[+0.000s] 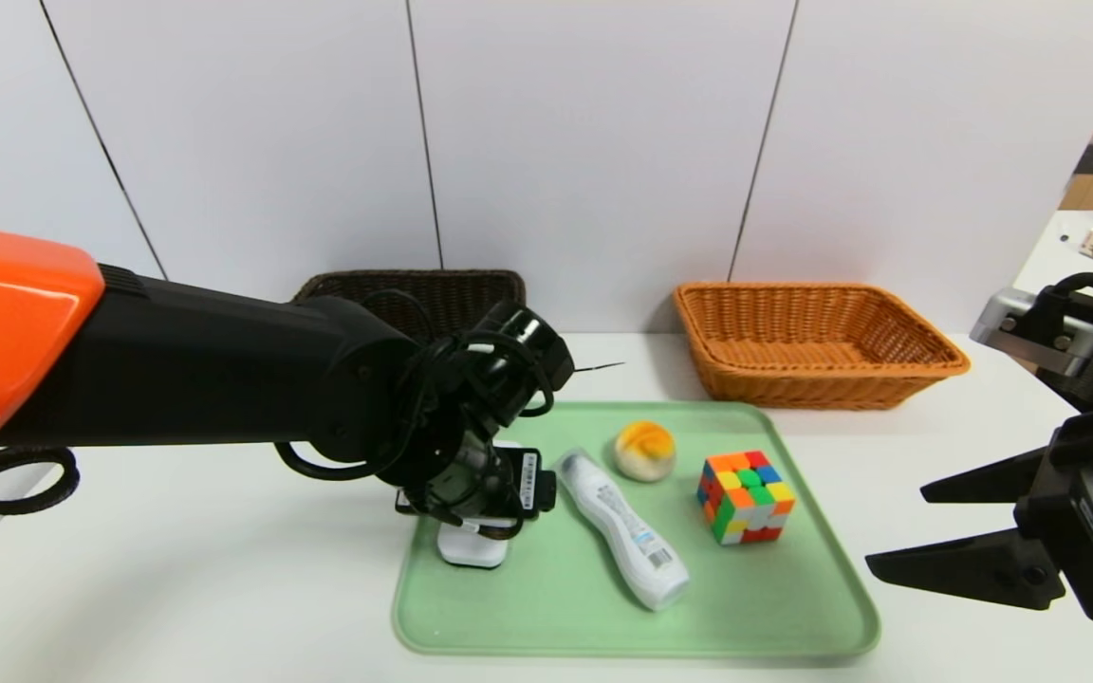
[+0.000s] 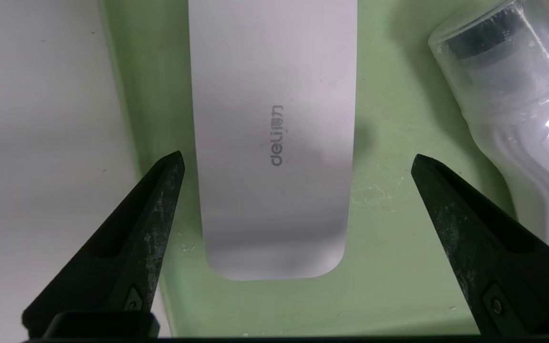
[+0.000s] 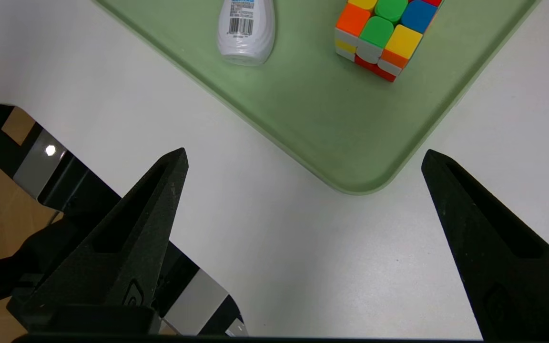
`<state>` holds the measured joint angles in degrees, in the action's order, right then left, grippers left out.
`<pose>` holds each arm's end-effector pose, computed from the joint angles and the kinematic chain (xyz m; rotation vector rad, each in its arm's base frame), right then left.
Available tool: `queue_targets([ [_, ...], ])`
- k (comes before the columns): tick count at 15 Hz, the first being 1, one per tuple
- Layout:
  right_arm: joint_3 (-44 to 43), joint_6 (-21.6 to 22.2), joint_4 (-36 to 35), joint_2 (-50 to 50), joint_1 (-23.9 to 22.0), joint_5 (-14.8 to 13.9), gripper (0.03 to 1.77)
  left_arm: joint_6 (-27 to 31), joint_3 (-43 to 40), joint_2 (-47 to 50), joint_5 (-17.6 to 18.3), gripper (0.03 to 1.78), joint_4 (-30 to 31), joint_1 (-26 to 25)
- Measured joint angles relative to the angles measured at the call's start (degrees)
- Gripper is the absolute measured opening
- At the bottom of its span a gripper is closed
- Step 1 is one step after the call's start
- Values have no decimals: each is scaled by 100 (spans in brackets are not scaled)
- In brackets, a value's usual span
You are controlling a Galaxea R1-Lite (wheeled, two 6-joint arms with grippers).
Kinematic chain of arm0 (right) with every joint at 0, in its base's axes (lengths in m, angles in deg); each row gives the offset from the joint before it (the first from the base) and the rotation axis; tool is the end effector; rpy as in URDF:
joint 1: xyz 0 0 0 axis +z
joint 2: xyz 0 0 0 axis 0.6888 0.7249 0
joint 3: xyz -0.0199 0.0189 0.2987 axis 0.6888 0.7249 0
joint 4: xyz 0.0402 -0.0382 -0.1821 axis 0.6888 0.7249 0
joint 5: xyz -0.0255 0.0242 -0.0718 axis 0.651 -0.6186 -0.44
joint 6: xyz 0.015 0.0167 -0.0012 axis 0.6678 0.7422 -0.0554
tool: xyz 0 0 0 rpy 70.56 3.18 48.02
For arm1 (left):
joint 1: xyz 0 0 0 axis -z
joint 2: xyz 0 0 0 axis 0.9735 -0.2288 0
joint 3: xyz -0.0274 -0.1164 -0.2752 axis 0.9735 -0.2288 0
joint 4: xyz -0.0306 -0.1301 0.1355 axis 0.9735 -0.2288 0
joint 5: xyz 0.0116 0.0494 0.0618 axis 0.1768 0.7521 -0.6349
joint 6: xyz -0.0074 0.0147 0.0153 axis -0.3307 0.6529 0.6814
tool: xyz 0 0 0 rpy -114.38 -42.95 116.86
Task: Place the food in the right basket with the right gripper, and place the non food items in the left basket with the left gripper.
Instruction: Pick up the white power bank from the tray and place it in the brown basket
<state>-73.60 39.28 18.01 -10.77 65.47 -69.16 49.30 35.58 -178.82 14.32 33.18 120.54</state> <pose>0.1546 0.0695 0.2482 -0.1347 0.8479 0.6887 0.2592 -0.2408 0.1614 -0.0550 1.0080 -0.1720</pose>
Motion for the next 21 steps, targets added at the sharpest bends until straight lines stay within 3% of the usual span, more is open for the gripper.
queue_targets([
  [12, 91, 16, 0, -140, -27, 0, 170, 90, 116, -294, -6, 166, 12, -16],
  [16, 102, 13, 0, -179, -35, -7, 170, 77, 107, -330, -11, 105, 6, -30],
  [21, 121, 20, -1, -245, -35, -2, 170, 66, 107, -278, -129, 101, 0, -35],
])
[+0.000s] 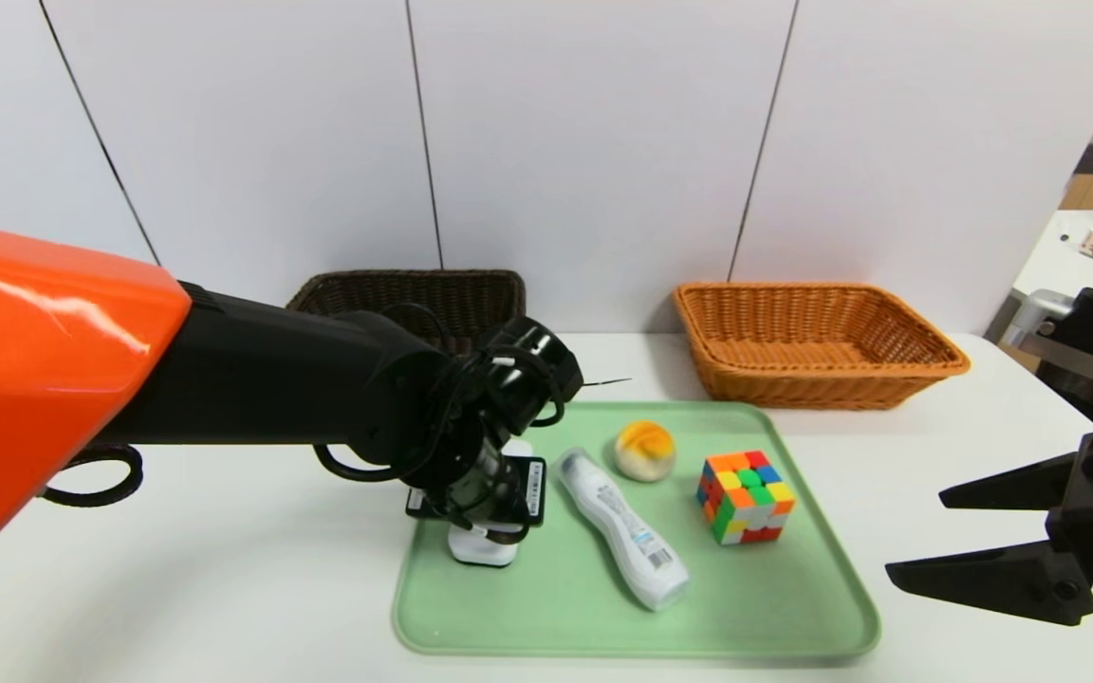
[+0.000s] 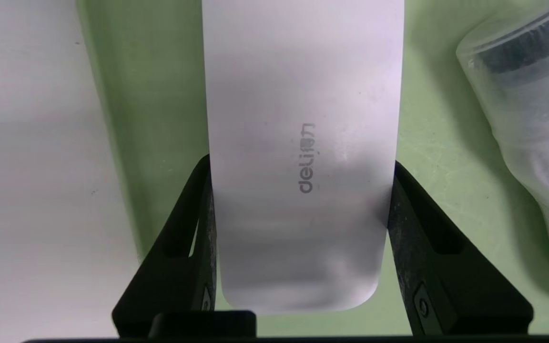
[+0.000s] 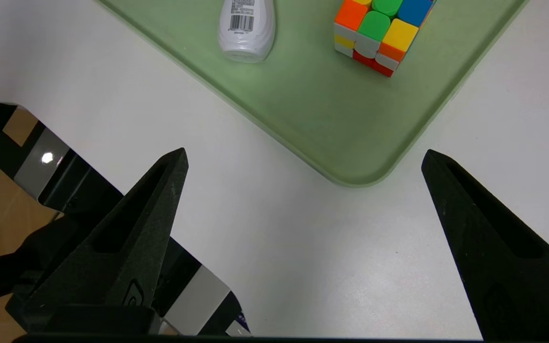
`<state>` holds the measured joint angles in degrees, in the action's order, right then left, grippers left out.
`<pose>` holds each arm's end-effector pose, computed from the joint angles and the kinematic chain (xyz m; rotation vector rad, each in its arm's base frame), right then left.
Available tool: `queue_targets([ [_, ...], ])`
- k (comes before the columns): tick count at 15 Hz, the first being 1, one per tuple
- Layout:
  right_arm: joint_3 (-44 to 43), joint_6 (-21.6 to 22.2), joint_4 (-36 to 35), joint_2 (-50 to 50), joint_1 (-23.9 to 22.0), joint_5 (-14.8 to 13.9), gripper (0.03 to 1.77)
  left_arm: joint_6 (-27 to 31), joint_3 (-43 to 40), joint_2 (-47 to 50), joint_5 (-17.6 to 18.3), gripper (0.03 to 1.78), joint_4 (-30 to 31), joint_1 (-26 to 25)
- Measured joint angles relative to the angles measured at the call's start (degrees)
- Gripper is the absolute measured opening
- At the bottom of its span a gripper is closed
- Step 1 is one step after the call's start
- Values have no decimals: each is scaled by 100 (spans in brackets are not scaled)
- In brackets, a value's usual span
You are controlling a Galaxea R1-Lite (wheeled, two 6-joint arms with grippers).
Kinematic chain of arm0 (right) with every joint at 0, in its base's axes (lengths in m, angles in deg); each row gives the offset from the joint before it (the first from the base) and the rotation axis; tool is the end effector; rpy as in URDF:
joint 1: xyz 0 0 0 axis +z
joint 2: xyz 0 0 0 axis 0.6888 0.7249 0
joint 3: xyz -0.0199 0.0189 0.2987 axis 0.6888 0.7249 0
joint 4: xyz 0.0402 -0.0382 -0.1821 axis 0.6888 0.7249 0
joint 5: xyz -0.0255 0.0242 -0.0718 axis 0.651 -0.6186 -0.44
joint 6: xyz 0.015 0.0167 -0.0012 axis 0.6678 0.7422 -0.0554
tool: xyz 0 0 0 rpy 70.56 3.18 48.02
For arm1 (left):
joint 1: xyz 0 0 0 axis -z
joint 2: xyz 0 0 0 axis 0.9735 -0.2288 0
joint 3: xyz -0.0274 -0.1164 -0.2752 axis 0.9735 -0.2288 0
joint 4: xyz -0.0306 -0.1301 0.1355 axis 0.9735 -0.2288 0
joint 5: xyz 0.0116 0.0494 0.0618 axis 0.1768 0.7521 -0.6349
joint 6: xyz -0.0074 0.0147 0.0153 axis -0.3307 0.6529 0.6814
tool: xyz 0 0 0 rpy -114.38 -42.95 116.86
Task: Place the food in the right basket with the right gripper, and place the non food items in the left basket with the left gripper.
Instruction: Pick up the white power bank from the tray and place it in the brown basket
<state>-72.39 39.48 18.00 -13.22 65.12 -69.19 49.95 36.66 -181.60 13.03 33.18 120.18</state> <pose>0.1444 0.0643 0.2499 -0.1286 0.8269 0.6820 0.2681 -0.2455 0.1485 -0.0226 1.0171 -0.1443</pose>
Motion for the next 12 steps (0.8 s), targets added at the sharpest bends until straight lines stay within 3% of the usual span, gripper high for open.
queue_targets([
  [4, 6, 7, 0, -11, -6, -7, 170, 107, 127, 328, -199, 101, -35, -2],
  [12, 65, 16, 0, -66, -28, -24, 170, 1135, 814, 1381, -199, 100, -121, -179],
])
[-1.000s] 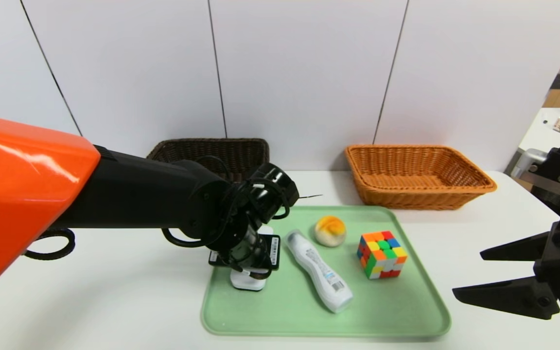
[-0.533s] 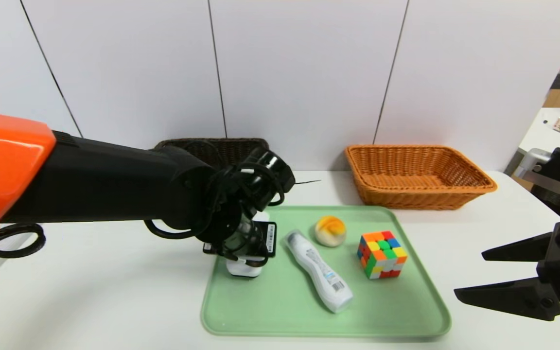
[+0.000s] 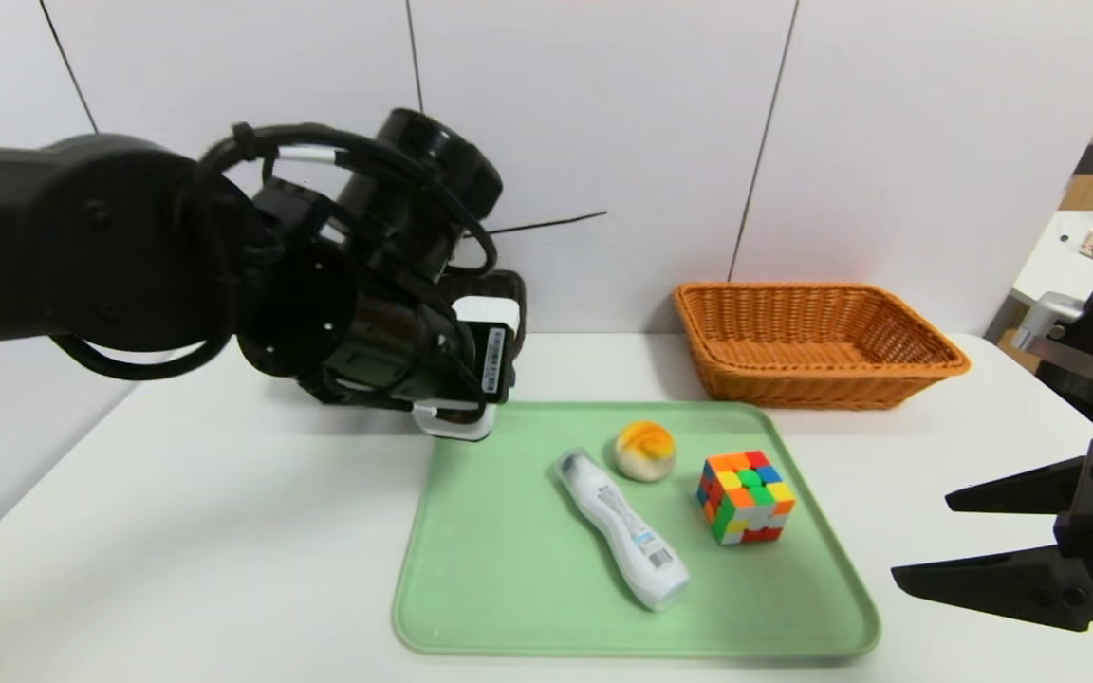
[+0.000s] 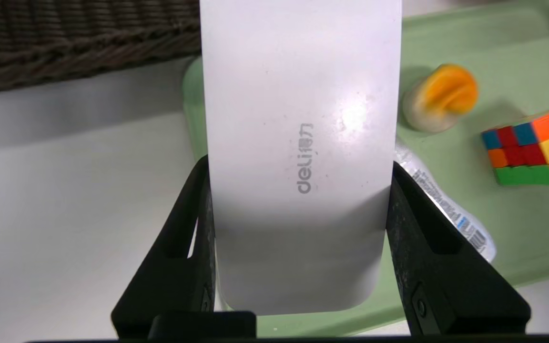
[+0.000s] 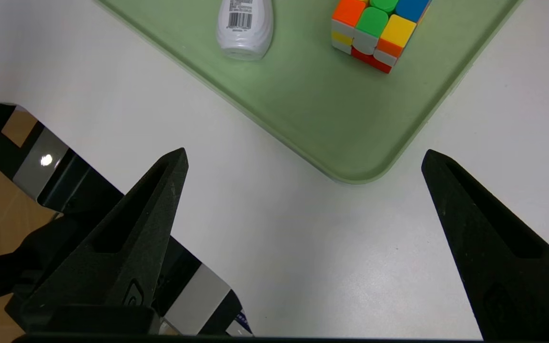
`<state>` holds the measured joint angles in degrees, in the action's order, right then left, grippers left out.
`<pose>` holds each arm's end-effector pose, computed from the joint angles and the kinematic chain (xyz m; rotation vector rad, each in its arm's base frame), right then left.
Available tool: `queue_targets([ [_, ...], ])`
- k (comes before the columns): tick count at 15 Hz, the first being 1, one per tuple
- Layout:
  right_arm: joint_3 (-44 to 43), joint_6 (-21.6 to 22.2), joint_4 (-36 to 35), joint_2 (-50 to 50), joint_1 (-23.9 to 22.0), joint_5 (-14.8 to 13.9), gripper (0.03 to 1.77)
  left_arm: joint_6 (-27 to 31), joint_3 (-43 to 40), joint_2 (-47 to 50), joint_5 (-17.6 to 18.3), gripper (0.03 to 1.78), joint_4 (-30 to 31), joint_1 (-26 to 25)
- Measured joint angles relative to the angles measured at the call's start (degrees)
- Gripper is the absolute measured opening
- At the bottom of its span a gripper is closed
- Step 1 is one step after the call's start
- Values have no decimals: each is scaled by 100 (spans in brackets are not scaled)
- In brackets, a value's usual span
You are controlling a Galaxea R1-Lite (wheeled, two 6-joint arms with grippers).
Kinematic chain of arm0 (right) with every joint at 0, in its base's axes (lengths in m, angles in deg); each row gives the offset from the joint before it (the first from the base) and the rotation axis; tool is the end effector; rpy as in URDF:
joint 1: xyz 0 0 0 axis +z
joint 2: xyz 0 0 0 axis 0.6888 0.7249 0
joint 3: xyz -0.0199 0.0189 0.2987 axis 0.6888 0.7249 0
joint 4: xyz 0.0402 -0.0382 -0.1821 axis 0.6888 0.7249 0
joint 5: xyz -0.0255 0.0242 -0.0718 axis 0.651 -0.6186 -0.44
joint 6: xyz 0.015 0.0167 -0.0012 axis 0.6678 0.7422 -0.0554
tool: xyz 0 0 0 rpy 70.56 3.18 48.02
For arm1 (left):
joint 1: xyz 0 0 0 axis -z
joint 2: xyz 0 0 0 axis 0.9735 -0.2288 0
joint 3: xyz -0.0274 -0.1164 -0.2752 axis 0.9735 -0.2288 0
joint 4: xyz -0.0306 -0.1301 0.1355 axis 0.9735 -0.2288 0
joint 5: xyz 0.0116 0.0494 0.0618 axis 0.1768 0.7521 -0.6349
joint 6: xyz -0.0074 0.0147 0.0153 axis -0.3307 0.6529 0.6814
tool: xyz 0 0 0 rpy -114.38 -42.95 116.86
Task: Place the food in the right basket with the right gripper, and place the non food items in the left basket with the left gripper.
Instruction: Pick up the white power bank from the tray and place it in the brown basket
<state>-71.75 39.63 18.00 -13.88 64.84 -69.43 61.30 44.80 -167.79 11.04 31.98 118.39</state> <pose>0.1418 0.0623 0.2489 -0.1260 0.8274 0.6724 0.2454 -0.2091 0.2668 -0.0386 0.6858 -0.2755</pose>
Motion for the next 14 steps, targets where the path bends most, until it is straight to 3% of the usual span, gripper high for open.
queue_targets([
  [7, 29, -6, -16, 30, -41, 6, 170, 640, 1170, -151, 197, 100, -135, -995],
  [14, 51, -6, -269, 112, -40, 33, 170, 830, 1882, -957, 422, 100, -152, -1938],
])
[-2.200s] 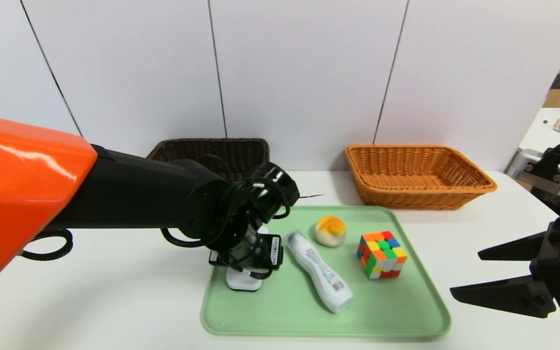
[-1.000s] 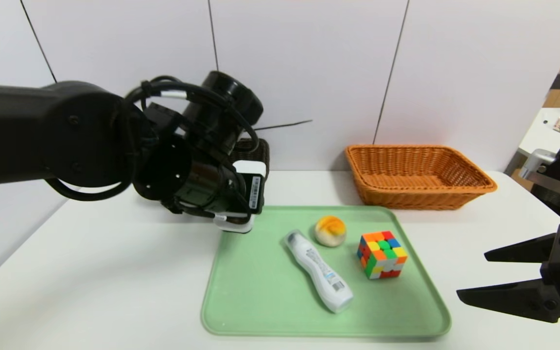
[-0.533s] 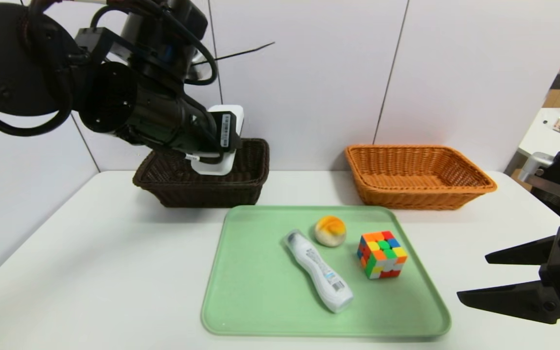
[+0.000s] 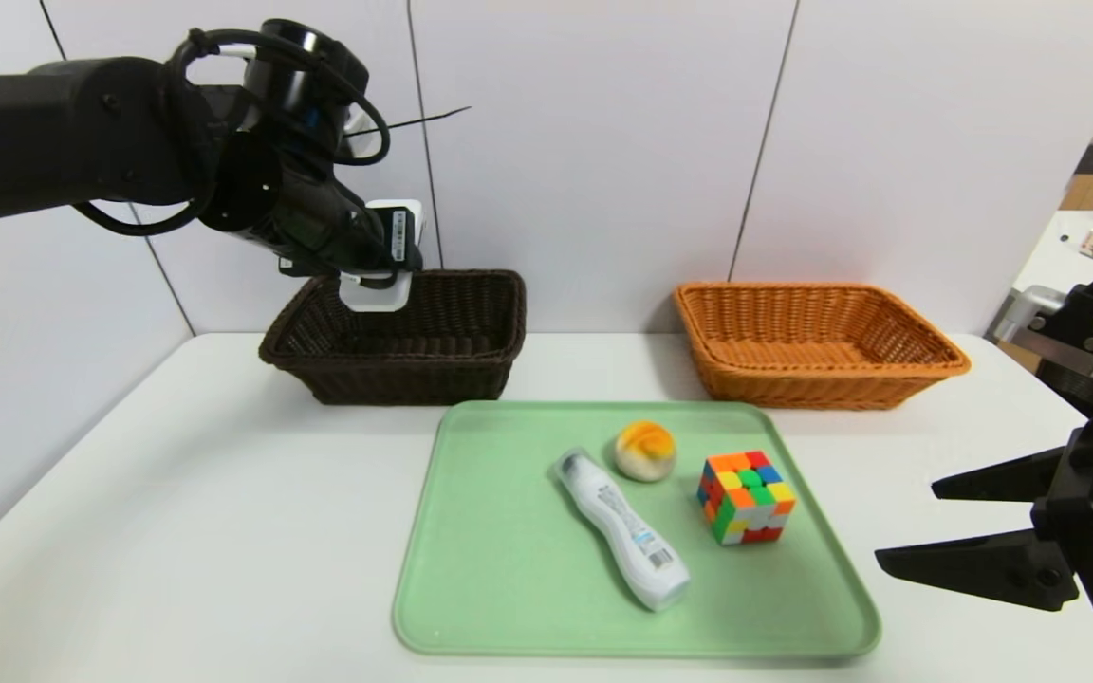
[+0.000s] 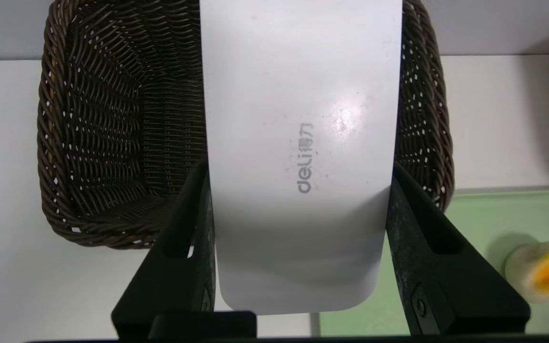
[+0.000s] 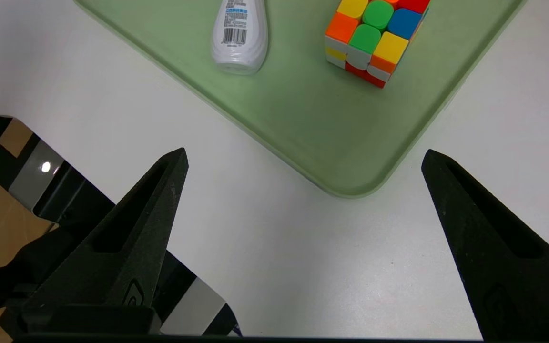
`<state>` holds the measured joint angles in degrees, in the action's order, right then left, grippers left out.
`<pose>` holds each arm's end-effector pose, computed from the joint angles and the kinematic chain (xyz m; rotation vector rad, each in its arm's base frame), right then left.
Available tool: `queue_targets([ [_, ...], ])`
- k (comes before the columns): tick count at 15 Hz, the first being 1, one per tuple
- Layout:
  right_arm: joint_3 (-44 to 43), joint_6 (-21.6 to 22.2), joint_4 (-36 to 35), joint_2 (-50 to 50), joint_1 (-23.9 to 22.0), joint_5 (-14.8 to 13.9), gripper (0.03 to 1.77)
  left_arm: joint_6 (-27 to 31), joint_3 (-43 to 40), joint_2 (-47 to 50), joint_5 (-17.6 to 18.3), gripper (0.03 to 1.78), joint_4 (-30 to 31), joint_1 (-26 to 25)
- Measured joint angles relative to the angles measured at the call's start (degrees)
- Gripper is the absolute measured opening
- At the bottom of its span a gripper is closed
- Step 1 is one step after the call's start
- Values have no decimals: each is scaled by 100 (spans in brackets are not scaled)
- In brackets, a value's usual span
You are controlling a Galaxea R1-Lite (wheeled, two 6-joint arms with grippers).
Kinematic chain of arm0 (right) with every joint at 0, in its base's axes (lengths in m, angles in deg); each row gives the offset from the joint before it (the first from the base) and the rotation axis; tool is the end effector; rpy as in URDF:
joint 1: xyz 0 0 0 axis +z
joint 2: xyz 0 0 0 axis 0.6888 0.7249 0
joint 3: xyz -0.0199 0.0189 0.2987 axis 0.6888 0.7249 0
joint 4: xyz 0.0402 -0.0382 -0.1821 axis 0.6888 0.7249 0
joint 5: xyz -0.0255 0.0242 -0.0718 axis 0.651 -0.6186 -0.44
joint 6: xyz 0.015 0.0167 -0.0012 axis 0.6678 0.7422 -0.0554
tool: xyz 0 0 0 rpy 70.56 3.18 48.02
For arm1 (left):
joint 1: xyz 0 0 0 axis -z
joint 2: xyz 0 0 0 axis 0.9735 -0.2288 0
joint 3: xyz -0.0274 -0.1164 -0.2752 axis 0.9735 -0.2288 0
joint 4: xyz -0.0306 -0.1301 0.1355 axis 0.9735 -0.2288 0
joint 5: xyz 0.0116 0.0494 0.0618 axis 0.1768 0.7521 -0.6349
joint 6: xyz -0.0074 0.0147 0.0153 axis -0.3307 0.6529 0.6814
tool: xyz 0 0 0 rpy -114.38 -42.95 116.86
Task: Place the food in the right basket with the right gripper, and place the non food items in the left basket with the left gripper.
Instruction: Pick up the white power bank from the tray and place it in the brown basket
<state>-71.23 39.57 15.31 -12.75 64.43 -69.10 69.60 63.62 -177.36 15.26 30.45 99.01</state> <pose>0.1497 0.0643 0.2466 -0.1211 0.8087 0.6723 0.3447 -0.1355 0.2932 -0.0815 0.5603 -0.0868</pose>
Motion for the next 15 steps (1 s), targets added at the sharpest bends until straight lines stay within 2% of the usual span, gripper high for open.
queue_targets([
  [2, 0, 1, -2, 12, 0, -5, 170, 2, 127, -167, 201, 100, 6, -155],
  [15, 12, 11, -2, 52, -1, -20, 170, -24, 424, -1141, 241, 100, 317, -523],
])
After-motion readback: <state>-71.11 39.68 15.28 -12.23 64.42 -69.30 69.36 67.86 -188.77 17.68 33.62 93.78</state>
